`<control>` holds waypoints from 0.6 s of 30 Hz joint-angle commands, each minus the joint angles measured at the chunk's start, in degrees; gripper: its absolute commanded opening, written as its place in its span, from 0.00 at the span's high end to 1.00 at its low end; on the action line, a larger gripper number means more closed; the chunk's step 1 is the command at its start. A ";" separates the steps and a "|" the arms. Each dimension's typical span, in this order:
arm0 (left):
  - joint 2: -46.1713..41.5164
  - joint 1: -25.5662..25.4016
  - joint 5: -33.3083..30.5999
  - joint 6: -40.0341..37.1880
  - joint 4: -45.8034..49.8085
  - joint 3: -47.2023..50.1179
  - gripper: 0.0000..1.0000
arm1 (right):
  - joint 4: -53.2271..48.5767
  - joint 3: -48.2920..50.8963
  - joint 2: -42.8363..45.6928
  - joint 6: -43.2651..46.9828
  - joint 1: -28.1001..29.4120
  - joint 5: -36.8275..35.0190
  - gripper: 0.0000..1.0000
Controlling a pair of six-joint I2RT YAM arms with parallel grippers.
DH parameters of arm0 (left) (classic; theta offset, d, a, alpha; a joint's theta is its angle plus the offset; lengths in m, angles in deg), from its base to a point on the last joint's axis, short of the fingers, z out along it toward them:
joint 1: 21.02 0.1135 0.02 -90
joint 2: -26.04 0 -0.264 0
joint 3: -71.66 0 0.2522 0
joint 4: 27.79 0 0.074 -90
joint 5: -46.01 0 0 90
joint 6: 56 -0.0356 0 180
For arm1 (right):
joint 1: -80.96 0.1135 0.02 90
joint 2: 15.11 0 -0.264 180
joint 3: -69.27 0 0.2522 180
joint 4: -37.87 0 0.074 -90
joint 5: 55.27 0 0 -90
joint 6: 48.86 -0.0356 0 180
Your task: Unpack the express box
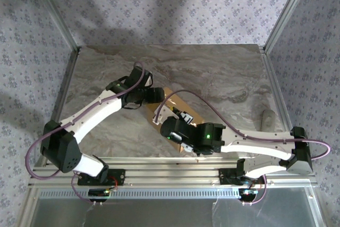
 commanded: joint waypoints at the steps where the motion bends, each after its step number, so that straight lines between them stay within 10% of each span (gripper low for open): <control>1: -1.03 -0.09 -2.32 -0.25 3.25 0.13 0.24 | -2.52 0.25 0.79 -1.33 0.31 -1.81 1.00; 18: -1.53 -0.03 -5.91 2.27 0.96 4.68 0.26 | -8.29 -0.18 2.63 -5.35 2.23 -3.51 1.00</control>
